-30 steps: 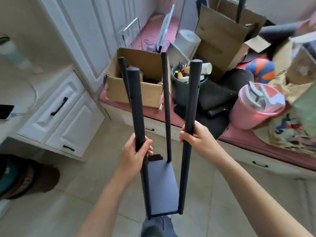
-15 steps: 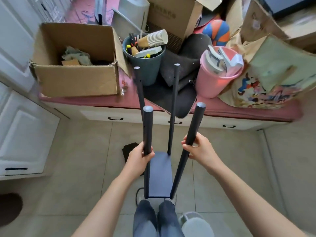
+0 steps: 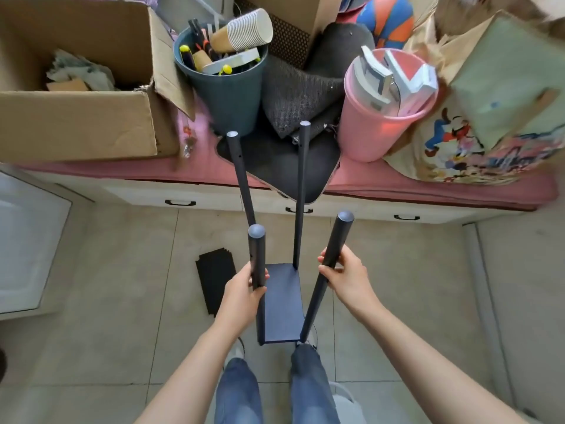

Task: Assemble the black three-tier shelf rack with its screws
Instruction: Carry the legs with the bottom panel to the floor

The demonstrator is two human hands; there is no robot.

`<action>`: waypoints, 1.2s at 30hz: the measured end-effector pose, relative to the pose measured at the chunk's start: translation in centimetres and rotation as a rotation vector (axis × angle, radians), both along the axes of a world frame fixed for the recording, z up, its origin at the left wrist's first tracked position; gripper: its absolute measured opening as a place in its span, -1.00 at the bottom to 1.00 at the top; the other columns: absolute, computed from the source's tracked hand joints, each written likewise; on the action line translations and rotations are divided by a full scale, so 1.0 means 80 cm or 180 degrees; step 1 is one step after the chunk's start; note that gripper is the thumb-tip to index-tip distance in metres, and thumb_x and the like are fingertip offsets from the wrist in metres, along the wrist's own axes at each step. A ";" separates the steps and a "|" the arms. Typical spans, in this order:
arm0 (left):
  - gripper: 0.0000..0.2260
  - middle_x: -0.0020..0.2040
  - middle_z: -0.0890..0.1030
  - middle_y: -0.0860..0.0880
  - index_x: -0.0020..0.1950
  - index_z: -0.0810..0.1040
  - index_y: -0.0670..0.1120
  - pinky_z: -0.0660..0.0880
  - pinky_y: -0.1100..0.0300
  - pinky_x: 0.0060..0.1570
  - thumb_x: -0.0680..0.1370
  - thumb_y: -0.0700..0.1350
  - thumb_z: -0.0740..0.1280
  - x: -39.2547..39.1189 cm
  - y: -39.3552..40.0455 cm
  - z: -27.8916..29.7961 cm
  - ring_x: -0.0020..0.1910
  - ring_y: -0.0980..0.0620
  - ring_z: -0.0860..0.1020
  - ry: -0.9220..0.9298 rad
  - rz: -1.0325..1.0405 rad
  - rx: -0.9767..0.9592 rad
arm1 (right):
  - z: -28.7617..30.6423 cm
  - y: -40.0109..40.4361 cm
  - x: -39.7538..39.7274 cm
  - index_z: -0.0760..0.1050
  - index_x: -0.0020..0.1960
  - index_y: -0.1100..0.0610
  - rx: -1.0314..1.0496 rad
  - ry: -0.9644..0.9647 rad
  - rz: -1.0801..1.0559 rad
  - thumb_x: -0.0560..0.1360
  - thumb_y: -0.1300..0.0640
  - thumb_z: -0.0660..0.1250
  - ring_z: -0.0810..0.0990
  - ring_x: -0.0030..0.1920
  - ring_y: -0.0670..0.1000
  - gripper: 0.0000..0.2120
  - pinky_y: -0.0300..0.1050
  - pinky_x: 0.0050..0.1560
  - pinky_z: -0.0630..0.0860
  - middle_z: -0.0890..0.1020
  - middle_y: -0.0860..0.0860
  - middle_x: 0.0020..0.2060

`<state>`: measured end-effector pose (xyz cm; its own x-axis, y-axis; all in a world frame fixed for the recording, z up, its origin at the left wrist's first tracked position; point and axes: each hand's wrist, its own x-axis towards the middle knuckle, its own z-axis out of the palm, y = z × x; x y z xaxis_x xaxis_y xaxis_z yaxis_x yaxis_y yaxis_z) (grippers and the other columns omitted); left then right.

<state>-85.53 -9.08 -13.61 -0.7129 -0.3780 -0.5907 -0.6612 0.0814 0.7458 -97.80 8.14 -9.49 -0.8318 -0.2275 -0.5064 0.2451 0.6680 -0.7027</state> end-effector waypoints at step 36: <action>-0.80 0.00 0.64 -0.07 0.14 0.65 -0.18 0.41 0.22 0.03 0.53 -0.31 0.47 -0.059 0.133 -0.199 0.00 -0.03 0.57 -0.0880 0.0882 -0.0505 | -0.227 0.098 -0.091 0.58 0.07 0.03 0.0135 -0.0610 0.0714 0.52 0.28 0.30 0.55 -0.14 -0.13 -0.78 -0.54 -0.30 0.38 0.64 -0.01 -0.09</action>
<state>-90.23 1.53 -29.57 -0.3943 -0.6348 -0.6646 -0.8477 -0.0280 0.5297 -105.11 15.97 -27.61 -0.6515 -0.3701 -0.6622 0.2136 0.7481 -0.6282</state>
